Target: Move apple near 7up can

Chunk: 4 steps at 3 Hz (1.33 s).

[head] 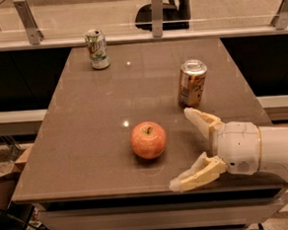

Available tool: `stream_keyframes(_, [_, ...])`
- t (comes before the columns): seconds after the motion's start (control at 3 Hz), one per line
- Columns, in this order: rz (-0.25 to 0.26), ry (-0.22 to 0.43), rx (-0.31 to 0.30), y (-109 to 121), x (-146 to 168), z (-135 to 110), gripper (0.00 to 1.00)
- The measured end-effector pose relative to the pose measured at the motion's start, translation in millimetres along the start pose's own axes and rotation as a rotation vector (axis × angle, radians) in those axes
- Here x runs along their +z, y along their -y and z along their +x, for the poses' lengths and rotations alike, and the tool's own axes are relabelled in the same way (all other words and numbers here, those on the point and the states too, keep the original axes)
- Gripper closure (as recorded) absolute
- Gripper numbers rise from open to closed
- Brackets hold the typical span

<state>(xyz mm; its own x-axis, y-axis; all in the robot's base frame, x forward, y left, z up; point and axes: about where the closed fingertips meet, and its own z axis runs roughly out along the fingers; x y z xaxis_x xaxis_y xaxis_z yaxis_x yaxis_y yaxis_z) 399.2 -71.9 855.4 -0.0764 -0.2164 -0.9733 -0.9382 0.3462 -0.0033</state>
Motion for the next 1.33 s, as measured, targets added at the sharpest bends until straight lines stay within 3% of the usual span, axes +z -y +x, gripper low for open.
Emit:
stream_keyframes(0.67, [-0.047,0.076,-0.037,-4,33,-14,0.0])
stream_keyframes(1.33, [-0.114,0.086,-0.028,-1,67,-14,0.0])
